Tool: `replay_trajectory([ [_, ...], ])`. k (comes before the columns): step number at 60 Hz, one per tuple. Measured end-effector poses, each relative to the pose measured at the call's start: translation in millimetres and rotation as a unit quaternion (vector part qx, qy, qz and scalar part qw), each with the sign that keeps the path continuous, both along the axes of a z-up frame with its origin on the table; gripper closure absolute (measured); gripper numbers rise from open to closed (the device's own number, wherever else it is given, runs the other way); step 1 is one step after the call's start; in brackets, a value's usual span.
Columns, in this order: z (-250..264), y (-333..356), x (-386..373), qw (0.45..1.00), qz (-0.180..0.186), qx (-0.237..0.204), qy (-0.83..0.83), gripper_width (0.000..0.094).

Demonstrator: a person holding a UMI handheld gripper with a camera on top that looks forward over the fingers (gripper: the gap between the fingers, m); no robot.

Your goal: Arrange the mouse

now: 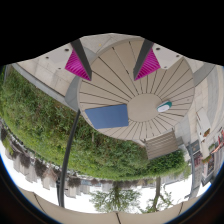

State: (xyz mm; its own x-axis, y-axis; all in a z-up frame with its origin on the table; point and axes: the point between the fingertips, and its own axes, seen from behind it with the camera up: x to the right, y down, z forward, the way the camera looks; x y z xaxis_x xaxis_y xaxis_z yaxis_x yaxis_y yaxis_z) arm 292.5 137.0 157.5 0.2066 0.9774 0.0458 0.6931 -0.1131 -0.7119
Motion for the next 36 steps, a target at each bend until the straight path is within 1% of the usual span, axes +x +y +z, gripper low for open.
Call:
replay_trajectory([
  [6,-3.3,-18.9,-7.0,1.0,0.024,-0.007,0.0,0.0074],
  [21,-25.6,-152.5,-69.9,0.995,0.093,-0.019,-0.004,0.0076],
  [28,-29.7,-201.8,-92.6,0.994,0.105,-0.029,0.004,0.0081],
  [36,-35.0,-242.6,-117.8,0.994,0.108,-0.026,0.015,0.0081],
])
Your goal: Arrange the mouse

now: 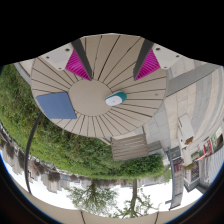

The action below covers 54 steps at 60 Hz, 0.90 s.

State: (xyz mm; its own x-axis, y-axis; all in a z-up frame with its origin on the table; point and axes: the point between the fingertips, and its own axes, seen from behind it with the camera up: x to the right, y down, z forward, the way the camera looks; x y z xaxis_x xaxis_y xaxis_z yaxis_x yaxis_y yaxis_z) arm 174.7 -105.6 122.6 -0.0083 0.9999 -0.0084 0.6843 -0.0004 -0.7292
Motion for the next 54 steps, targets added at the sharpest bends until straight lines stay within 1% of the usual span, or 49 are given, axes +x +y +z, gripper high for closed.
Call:
replay_trajectory([
  [12,-27.0,-37.3,-40.9,1.0,-0.022,-0.001,0.013,0.0081],
  [21,-56.0,-47.0,-72.3,0.999,-0.043,-0.005,0.027,0.0082],
  [41,-123.5,-39.7,-139.0,0.997,-0.068,-0.011,0.037,0.0071],
  [49,-135.5,-35.8,-161.0,0.996,-0.071,-0.012,0.046,0.0072],
  [54,-136.3,-29.4,-175.6,0.996,-0.075,0.005,0.054,0.0081],
])
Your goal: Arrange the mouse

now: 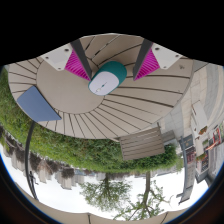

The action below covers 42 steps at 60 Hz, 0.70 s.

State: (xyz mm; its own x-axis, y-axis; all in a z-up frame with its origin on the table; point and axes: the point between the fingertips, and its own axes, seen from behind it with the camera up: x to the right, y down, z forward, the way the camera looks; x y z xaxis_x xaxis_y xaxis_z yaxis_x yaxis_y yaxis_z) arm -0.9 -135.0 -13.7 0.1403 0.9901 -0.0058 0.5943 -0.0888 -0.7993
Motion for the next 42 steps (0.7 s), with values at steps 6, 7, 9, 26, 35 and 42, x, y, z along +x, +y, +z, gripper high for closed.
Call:
replay_trajectory([
  [6,0.0,0.5,-15.0,1.0,0.003,0.004,0.005,0.0084],
  [7,-0.5,0.8,-17.1,1.0,0.003,0.005,0.004,0.0083],
  [9,0.5,-3.7,-19.7,1.0,0.01,0.001,0.005,0.0109],
  [26,-0.2,-7.7,-26.8,1.0,0.018,0.001,0.0,0.0139],
  [35,0.2,-4.3,-31.2,1.0,0.012,0.003,-0.002,0.0302],
  [42,1.4,-9.0,-31.5,0.999,0.026,-0.013,-0.013,0.0489],
])
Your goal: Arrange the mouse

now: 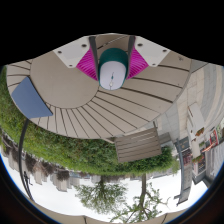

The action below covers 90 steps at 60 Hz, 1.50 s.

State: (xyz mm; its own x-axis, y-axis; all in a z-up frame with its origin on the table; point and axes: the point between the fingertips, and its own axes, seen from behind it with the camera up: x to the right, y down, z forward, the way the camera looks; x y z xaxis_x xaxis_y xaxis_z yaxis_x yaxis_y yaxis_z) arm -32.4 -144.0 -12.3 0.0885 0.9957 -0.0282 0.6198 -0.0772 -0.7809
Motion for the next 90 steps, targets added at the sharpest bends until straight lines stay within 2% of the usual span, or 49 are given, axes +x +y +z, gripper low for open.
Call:
replay_trajectory([
  [7,17.8,5.8,1.8,1.0,0.014,-0.002,0.002,0.0501],
  [15,83.2,40.3,0.6,1.0,0.013,-0.008,0.027,0.05],
  [22,143.3,105.2,-8.8,0.998,-0.007,-0.005,0.056,0.0501],
  [28,171.7,186.3,-19.8,0.997,-0.03,0.028,0.072,0.0502],
  [34,158.8,261.0,-31.9,0.995,-0.053,0.047,0.066,0.0501],
  [40,113.2,326.8,-37.5,0.995,-0.072,0.054,0.039,0.0498],
  [46,54.0,356.9,-40.2,0.998,-0.053,0.04,0.011,0.0483],
  [52,6.7,366.2,-34.0,0.999,-0.028,0.028,-0.021,0.0461],
  [57,0.8,363.2,-33.2,1.0,-0.021,0.002,-0.02,0.038],
  [59,2.7,365.0,-28.4,0.999,-0.022,-0.001,-0.03,0.0307],
  [62,15.1,371.8,-20.9,0.999,-0.033,0.007,-0.034,0.0112],
  [63,22.5,373.7,-18.9,0.999,-0.035,0.011,-0.032,0.0075],
  [73,103.6,343.0,47.5,0.999,0.008,0.015,-0.052,0.0089],
  [79,152.0,321.5,112.7,0.998,0.023,0.013,-0.058,0.0085],
  [90,177.5,293.7,201.8,0.995,0.045,0.006,-0.085,0.0085],
])
